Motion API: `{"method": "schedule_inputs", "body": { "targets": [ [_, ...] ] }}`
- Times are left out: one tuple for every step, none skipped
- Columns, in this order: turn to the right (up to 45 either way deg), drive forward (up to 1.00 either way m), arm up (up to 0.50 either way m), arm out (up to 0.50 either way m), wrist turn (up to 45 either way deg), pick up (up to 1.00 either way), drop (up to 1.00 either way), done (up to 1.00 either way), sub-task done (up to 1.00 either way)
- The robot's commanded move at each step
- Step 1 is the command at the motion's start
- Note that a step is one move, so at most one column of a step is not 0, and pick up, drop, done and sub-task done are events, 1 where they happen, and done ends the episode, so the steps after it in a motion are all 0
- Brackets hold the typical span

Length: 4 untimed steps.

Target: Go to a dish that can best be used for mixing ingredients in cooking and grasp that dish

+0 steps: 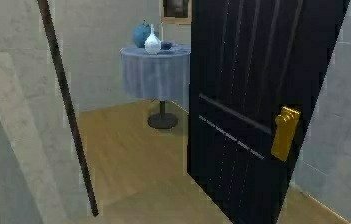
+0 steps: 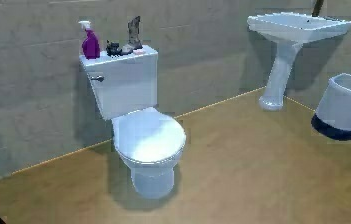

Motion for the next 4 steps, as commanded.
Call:
{"method": "schedule_inputs", "body": {
  "targets": [
    [45.0,0.0,0.0,0.0,0.0,0.0,0.0,0.0,0.0],
    [15.0,0.0,0.0,0.0,0.0,0.0,0.0,0.0,0.0],
    [0.0,0.15,0.0,0.0,0.0,0.0,0.0,0.0,0.0],
    [-45.0,0.0,0.0,0.0,0.0,0.0,0.0,0.0,0.0]
  ]
}}
